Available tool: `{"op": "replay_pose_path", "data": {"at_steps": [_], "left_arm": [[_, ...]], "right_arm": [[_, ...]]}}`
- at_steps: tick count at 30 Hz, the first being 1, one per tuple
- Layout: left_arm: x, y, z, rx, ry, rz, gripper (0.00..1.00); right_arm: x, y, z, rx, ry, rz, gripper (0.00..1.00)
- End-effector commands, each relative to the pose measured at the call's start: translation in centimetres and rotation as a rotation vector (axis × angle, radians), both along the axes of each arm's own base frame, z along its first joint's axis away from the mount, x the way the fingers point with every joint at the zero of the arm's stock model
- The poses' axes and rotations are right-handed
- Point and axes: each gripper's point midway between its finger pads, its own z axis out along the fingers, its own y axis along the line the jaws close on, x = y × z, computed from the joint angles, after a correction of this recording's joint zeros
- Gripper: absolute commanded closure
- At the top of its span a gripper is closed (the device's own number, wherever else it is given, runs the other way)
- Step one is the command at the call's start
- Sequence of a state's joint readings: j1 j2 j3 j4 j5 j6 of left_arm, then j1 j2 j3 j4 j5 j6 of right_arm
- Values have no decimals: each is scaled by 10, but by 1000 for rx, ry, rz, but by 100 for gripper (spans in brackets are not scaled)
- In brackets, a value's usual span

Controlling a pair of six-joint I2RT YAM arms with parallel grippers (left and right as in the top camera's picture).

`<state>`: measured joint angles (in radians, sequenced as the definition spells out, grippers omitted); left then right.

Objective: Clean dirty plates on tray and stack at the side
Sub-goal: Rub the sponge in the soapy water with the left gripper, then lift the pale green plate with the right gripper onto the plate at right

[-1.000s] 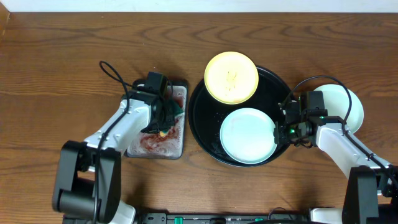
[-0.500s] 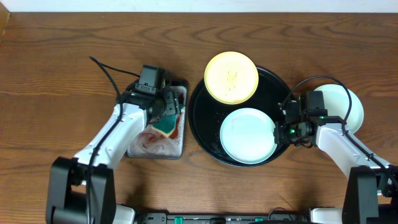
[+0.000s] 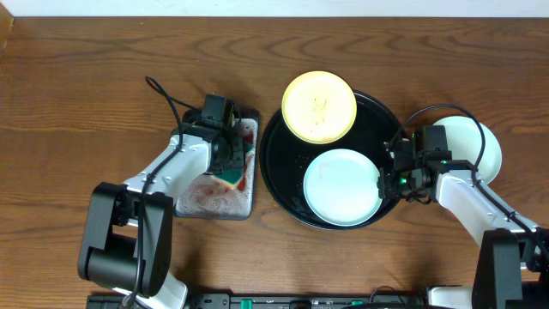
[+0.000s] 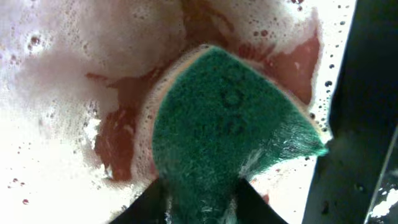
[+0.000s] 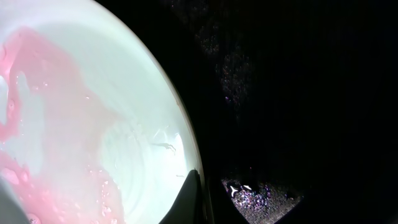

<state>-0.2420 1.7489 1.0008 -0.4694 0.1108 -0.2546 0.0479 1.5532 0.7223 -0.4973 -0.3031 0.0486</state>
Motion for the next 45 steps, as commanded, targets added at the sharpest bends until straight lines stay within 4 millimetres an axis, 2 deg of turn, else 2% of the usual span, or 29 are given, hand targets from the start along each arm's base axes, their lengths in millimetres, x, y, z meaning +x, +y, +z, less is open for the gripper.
{"op": "replay_pose_path", "data": {"at_steps": [1, 9, 10, 11, 13, 14, 19, 24, 28, 32, 35, 36, 41, 45], "left_arm": [[4, 20, -4, 104, -5, 9, 92], [5, 28, 5, 77, -14, 188, 92], [6, 27, 7, 67, -19, 214, 84], [6, 26, 9, 55, -21, 230, 59], [5, 19, 13, 13, -17, 222, 23], [3, 14, 14, -14, -9, 214, 18], [-11, 4, 14, -72, 55, 194, 17], [-30, 8, 10, -48, 135, 196, 17], [-35, 9, 9, -40, 156, 198, 17], [-35, 9, 9, -41, 156, 198, 16], [-35, 9, 9, -41, 155, 198, 17], [-35, 9, 9, -40, 156, 198, 16], [-35, 9, 9, -38, 155, 198, 16], [-35, 9, 9, -38, 155, 198, 16]], "right_arm": [[-4, 2, -3, -7, 15, 6, 99], [4, 3, -1, -5, -21, 6, 98], [6, 3, -1, -5, -29, 6, 98], [8, 3, 0, -4, -35, 6, 98], [10, 3, 1, -4, -46, 6, 97], [11, 3, 1, -3, -51, 6, 96], [12, 3, 1, -3, -53, 6, 88], [6, 3, -4, -3, -43, 6, 83], [-3, 3, -11, -4, -24, 6, 86], [-9, 3, -14, 2, -2, 8, 99], [-8, 10, -10, 43, -9, 21, 99], [-5, 12, -6, 49, -22, 25, 99], [27, 11, 42, 36, -193, 45, 99], [48, -4, 81, -53, -336, 17, 99]]}}
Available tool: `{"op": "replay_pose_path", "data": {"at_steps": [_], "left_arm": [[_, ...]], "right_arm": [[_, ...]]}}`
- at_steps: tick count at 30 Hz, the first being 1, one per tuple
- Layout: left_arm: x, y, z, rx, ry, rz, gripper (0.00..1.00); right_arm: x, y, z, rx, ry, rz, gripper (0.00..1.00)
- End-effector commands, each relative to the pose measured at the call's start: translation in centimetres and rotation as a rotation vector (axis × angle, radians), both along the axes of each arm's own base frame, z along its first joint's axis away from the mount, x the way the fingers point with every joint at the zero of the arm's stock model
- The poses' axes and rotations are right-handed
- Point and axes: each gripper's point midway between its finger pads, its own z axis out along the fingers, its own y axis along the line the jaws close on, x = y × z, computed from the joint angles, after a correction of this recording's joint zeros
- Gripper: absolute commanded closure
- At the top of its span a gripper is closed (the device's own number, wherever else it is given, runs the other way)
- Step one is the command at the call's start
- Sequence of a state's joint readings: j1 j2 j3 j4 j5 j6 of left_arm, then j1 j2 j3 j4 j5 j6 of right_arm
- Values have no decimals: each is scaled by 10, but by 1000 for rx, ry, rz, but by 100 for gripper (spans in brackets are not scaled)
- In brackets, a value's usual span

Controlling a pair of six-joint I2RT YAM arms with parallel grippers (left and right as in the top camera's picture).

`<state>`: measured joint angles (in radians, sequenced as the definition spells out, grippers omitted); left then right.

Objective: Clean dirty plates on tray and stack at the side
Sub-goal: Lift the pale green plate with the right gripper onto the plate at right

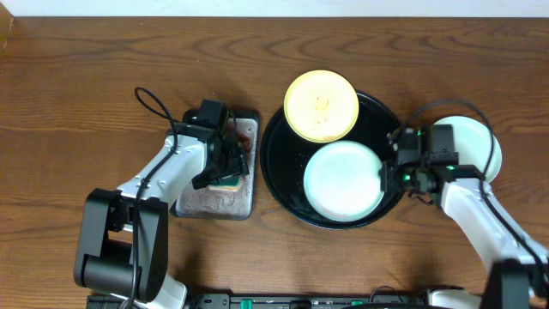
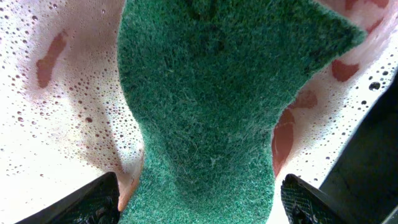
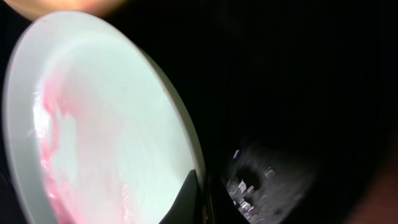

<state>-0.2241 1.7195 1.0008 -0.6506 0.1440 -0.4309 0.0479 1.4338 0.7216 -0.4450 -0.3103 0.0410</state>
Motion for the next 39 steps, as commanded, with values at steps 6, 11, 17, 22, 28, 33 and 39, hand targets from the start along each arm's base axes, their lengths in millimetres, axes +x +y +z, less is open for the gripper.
{"op": "replay_pose_path", "data": {"at_steps": [6, 11, 17, 22, 28, 33, 39], "left_arm": [[4, 0, 8, -9, -21, 15, 16], [4, 0, 8, -9, -21, 15, 16], [4, 0, 8, -9, -21, 15, 16], [4, 0, 8, -9, -21, 15, 16], [4, 0, 8, -9, -21, 15, 16], [4, 0, 8, -9, -21, 15, 16], [4, 0, 8, -9, -21, 15, 16]], "right_arm": [[30, -24, 66, -268, -264, -23, 99], [32, -25, 78, -491, -325, -32, 99], [39, 15, 123, -679, -497, 63, 99], [34, 46, 150, -857, -634, 180, 99], [22, 66, 179, -1069, -744, 252, 99], [21, 75, 198, -1115, -816, 229, 99], [24, 77, 203, -1097, -838, 209, 99]]}}
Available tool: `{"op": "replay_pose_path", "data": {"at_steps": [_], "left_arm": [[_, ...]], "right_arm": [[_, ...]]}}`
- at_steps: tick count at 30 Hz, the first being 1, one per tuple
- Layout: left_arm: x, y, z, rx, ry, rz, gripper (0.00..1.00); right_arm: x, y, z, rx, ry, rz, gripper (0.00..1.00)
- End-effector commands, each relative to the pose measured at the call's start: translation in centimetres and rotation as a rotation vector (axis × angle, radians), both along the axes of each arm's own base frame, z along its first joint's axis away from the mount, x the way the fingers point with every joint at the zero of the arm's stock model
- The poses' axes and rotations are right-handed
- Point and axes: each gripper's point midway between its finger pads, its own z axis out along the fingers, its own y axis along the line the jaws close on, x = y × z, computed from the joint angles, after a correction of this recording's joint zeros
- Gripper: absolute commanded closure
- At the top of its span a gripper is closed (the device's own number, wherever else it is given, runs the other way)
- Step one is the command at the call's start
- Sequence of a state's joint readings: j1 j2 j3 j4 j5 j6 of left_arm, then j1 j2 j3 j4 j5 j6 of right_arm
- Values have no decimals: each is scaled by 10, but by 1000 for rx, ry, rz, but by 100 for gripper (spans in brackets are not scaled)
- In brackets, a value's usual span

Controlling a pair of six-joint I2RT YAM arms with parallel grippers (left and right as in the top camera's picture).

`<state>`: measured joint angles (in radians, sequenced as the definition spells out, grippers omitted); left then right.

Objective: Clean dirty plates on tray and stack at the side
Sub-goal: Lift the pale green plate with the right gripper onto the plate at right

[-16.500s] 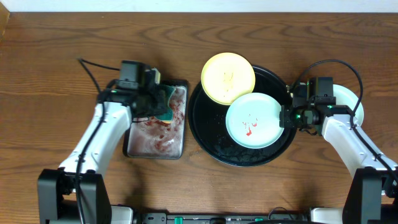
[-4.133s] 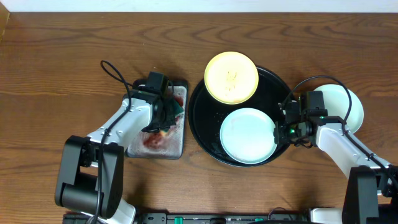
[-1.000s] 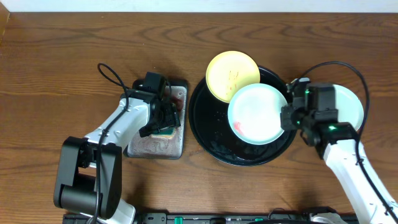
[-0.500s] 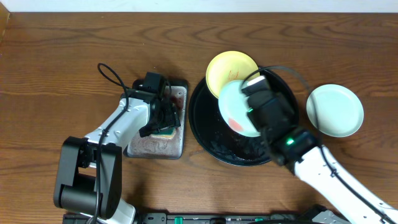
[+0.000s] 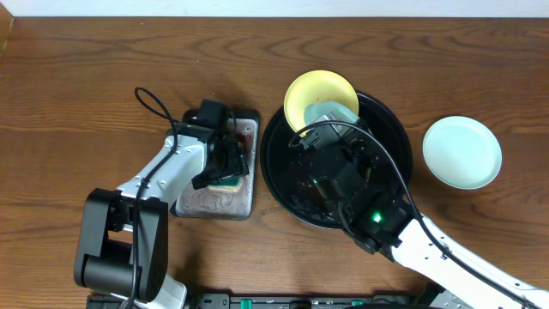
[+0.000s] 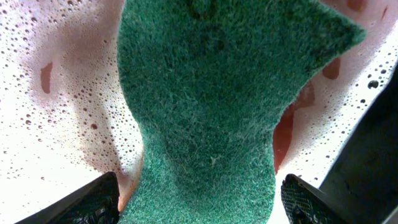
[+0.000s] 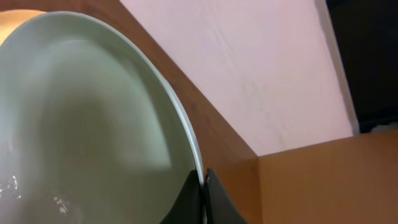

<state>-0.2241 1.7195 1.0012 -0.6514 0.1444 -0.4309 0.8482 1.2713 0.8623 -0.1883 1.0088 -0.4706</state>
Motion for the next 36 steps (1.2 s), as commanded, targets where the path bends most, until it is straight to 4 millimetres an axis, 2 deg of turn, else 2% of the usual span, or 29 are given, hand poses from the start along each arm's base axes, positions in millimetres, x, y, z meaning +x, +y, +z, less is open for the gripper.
{"op": "replay_pose_path", "data": {"at_steps": [1, 6, 9, 12, 18, 24, 28, 32, 33, 36], "left_arm": [[4, 0, 8, -8, -22, 15, 16], [4, 0, 8, -8, -22, 15, 16], [4, 0, 8, -8, -22, 15, 16], [4, 0, 8, -8, -22, 15, 16], [5, 0, 8, -9, -25, 15, 16], [5, 0, 8, -9, -25, 15, 16], [5, 0, 8, -9, -25, 15, 16], [5, 0, 8, -9, -25, 15, 16], [5, 0, 8, -9, -25, 15, 16], [5, 0, 8, -9, -25, 15, 16]], "right_arm": [[-1, -6, 16, -13, -39, -31, 99], [2, -13, 15, 62, -59, -76, 99], [7, -30, 11, 185, -83, -165, 99], [12, -50, 0, 324, -85, -258, 99], [24, -96, -39, 668, 7, -443, 99], [25, -152, -75, 1035, 138, -647, 99], [8, -202, -93, 1202, 156, -849, 99], [-9, -246, -100, 1308, 117, -1000, 99], [-19, -268, -103, 1357, 80, -1072, 99], [-30, -293, -107, 1390, 38, -1148, 99]]}}
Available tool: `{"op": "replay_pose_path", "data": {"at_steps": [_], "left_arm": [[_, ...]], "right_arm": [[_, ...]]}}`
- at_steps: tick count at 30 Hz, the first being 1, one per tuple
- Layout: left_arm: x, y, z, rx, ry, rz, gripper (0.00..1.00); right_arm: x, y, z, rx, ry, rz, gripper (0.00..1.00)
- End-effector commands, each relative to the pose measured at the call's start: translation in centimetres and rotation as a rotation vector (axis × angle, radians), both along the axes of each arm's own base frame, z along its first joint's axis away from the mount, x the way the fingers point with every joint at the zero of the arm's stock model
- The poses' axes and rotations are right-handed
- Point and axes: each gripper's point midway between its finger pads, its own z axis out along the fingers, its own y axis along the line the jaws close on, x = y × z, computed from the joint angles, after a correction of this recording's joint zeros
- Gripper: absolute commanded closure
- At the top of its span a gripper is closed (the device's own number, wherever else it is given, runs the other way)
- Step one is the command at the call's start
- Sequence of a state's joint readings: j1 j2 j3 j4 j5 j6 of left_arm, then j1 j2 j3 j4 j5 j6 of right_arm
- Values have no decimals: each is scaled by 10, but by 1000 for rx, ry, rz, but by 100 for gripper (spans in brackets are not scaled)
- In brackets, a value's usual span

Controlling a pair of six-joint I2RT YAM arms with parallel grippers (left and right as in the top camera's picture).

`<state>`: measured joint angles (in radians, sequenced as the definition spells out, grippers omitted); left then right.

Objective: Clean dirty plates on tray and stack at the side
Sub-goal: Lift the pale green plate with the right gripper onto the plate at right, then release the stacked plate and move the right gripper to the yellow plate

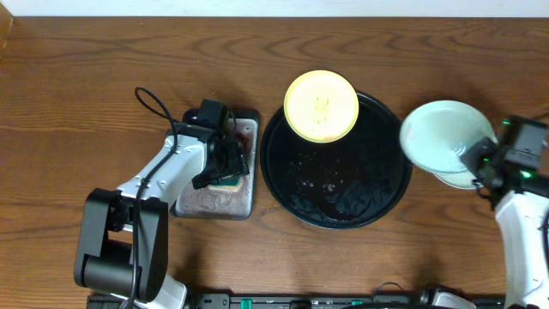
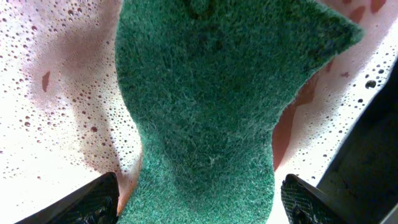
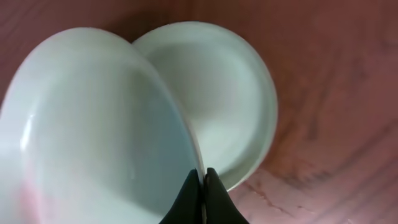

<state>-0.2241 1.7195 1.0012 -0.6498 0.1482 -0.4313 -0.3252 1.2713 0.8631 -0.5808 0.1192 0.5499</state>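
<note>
A pale green plate (image 1: 437, 133) hangs tilted over a second pale plate (image 1: 467, 178) that lies on the table to the right of the black tray (image 1: 377, 193). My right gripper (image 3: 202, 180) is shut on the rim of the held plate (image 3: 93, 143), with the lying plate (image 3: 233, 106) just behind it. A yellow plate (image 1: 321, 106) rests on the tray's far rim. My left gripper (image 1: 225, 163) stands open over the green sponge (image 2: 205, 106), its fingers (image 2: 93, 200) apart on either side of it.
The sponge lies in a foamy, pink-stained rectangular dish (image 1: 210, 203) left of the black tray. The tray floor holds a few wet specks. Bare wood table (image 1: 86, 69) surrounds everything. A cable loops by the left arm.
My right gripper held the pale plate high over the black tray; now the plate is beyond the tray's right rim, tilted over the plate lying on the table. The left gripper has not moved.
My left gripper was shut on the sponge in the foamy dish while my right pinched the pale plate's rim in the tray. Then the left was open with the sponge lying in the dish. The plate was tilted, then held high, and now hangs over the side plate.
</note>
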Motion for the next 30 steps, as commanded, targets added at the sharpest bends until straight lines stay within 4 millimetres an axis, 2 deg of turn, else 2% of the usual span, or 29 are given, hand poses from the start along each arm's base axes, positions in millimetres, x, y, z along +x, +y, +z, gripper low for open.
{"op": "replay_pose_path", "data": {"at_steps": [1, 6, 13, 14, 15, 16, 17, 18, 19, 21, 22, 25, 30], "left_arm": [[5, 0, 8, -5, -25, 15, 16], [5, 0, 8, -5, -25, 15, 16], [5, 0, 8, -5, -24, 15, 16], [5, 0, 8, -5, -24, 15, 16], [5, 0, 8, -5, -24, 15, 16], [5, 0, 8, -5, -25, 15, 16], [5, 0, 8, -5, -25, 15, 16], [5, 0, 8, -5, -26, 15, 16], [6, 0, 8, -6, -28, 15, 16], [6, 0, 8, -6, -28, 15, 16], [6, 0, 8, -6, -28, 15, 16], [6, 0, 8, -6, -28, 15, 16], [6, 0, 8, -6, -28, 15, 16]], "right_arm": [[-10, -29, 1, 84, -42, -138, 99], [-21, -50, -20, 111, 9, -214, 99], [-12, -57, -40, 140, 23, -217, 97], [-11, -55, -40, 148, 21, -212, 92], [-10, -54, -40, 154, 16, -207, 82], [-9, -53, -40, 162, 11, -202, 63], [-8, -52, -40, 168, 9, -198, 50], [-7, -50, -40, 176, 7, -190, 47], [-6, -46, -40, 183, 10, -148, 44], [1, -36, -39, 221, -14, -87, 32], [10, -26, -35, 248, -47, -7, 28], [40, 8, -14, 300, -182, 259, 30], [61, 57, 8, 264, -203, 536, 32]]}}
